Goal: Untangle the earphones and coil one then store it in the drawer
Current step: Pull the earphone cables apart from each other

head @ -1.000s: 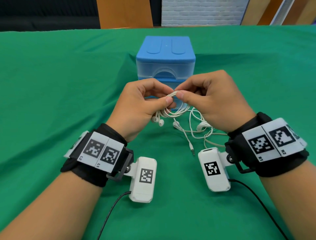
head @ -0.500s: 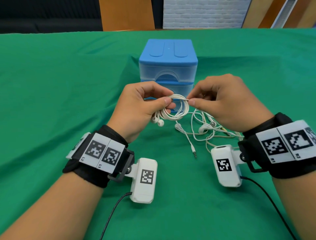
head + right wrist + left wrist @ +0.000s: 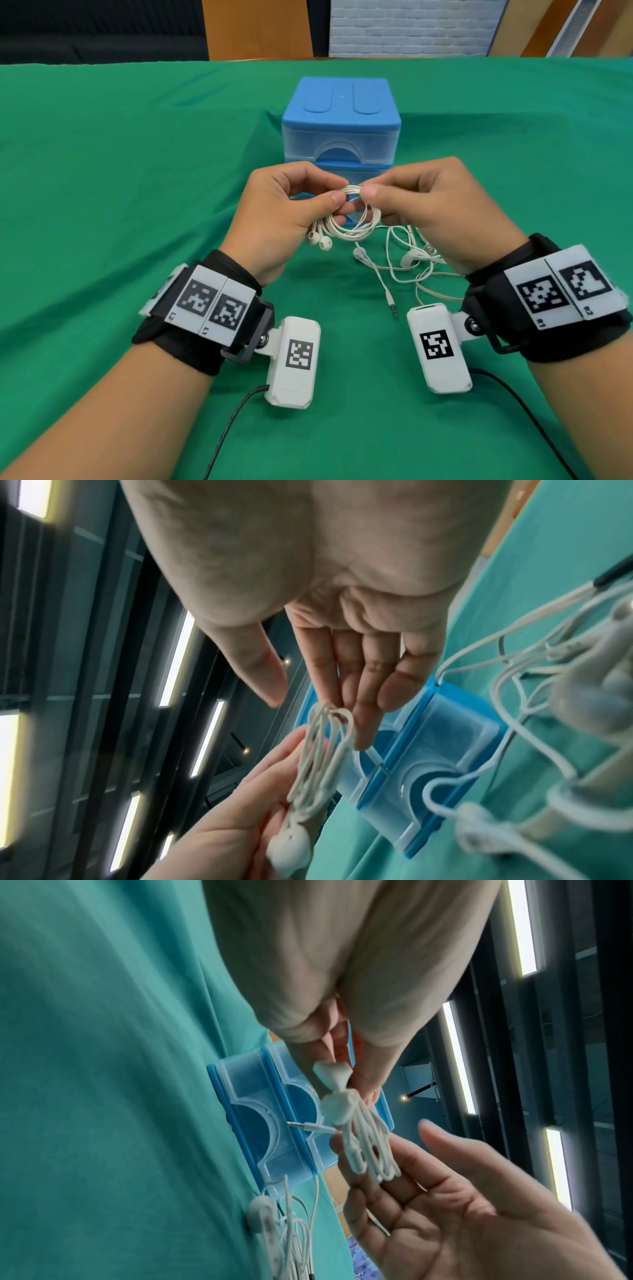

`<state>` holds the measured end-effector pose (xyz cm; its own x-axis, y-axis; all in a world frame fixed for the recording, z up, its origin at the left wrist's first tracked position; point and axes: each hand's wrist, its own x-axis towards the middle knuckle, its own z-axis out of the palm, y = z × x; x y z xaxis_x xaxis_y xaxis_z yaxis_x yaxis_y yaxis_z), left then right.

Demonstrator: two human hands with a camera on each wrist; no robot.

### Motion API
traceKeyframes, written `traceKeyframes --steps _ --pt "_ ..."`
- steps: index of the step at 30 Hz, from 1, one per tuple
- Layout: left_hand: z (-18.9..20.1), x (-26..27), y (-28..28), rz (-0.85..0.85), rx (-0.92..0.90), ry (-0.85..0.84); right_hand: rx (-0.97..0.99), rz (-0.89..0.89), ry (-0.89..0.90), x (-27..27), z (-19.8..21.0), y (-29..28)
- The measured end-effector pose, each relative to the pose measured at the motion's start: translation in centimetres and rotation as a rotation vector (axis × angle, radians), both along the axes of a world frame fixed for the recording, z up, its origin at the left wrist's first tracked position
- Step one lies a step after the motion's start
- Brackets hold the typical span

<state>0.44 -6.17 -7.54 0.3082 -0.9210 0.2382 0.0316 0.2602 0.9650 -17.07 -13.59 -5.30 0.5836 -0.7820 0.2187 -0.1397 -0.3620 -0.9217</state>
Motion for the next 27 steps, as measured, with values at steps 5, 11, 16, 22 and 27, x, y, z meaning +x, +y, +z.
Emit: traceKeyframes --steps 5,11,16,22,27 --pt "0.0 0.1 -0.1 0.026 -0.032 -0.072 0.057 0.026 -0.025 0.2 -0.6 0.2" --pt "-0.1 0.3 -0.1 0.013 -0.045 -0.108 0.16 -0.018 -0.076 0.4 -0.5 0.2" --pt "0.0 0.4 -0.1 0.007 -0.061 -0.161 0.298 -0.06 -0.107 0.4 -0.2 0.2" --pt "0.0 0.5 -0.1 -0.01 -0.076 -0.174 0.478 -0.018 -0.188 0.0 0.3 0.2" --pt "0.3 0.5 -0.1 -0.017 -0.091 -0.185 0.632 0.092 -0.233 -0.2 0.6 0.2"
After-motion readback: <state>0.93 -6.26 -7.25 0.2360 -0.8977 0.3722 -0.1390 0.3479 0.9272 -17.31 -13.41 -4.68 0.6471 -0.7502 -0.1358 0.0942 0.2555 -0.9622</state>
